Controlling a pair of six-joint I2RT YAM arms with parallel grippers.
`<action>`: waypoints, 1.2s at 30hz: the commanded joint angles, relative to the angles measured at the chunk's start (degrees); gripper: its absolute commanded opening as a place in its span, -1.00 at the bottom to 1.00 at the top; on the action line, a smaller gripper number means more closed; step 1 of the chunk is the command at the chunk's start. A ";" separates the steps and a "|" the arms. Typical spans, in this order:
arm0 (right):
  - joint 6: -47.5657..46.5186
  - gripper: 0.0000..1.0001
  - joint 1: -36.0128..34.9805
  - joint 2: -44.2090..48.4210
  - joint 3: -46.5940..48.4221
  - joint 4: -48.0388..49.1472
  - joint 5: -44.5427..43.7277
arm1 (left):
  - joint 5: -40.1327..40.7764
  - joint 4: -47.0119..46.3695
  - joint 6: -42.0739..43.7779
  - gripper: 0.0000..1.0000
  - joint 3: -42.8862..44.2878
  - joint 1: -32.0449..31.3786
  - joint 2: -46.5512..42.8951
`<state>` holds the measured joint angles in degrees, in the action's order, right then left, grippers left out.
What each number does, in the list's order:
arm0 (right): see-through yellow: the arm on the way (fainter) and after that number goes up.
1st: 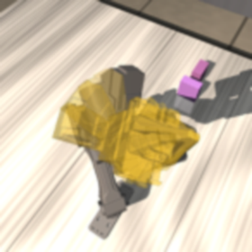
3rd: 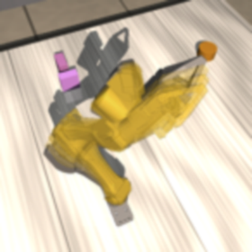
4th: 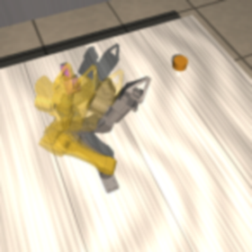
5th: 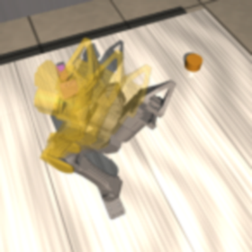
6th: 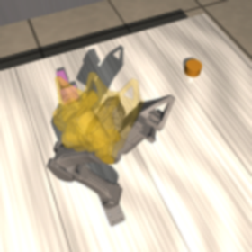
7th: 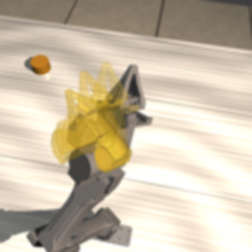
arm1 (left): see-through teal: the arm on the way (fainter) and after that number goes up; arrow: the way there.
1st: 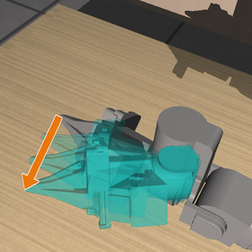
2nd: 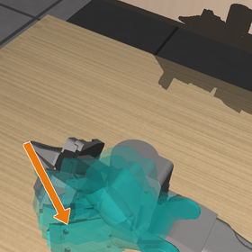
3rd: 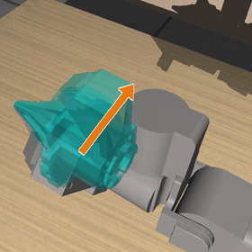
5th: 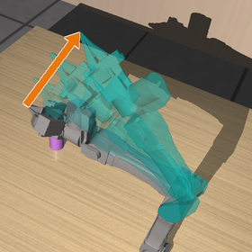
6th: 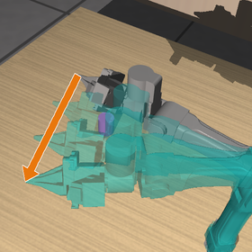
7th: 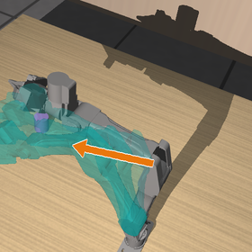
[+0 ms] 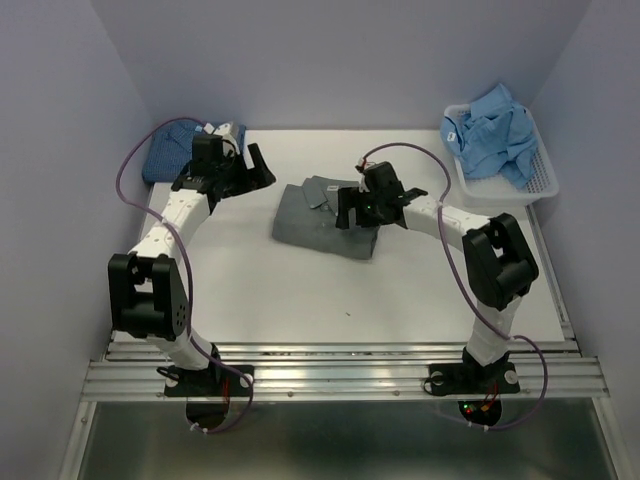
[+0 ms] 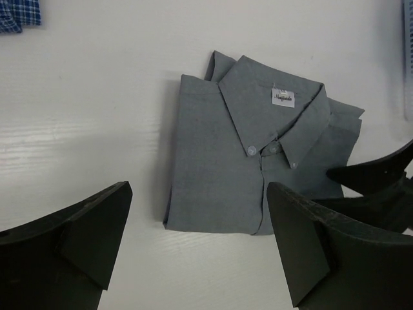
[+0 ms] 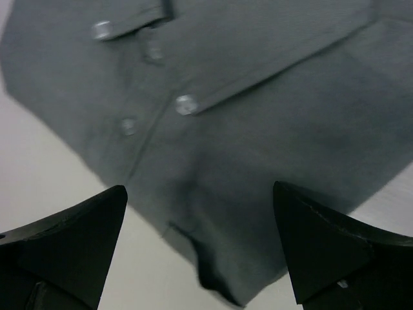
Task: Fold and stack the long sleeve shirts
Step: Neatly place the folded shirt to the corner
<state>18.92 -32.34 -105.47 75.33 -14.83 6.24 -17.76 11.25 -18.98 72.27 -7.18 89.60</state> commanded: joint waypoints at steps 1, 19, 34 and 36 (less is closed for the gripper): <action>-0.54 1.00 4.56 -2.28 0.00 2.44 1.23 | -4.74 -6.41 3.43 0.97 0.33 0.32 3.19; -8.72 1.00 10.19 -9.23 -6.34 8.33 8.26 | -20.91 -9.40 7.73 0.97 5.07 -1.96 24.91; -9.42 1.00 10.19 -7.83 -6.34 8.41 7.74 | -18.66 -6.07 8.61 -1.00 10.59 -10.48 30.99; -9.69 1.00 10.19 -6.77 -6.60 8.85 7.74 | -15.92 -4.13 8.96 -1.00 12.36 -10.92 30.37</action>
<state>10.02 -22.46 -111.98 70.74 -3.79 14.13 -38.26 3.09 -11.53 80.16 -16.95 121.03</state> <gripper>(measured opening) 0.997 0.079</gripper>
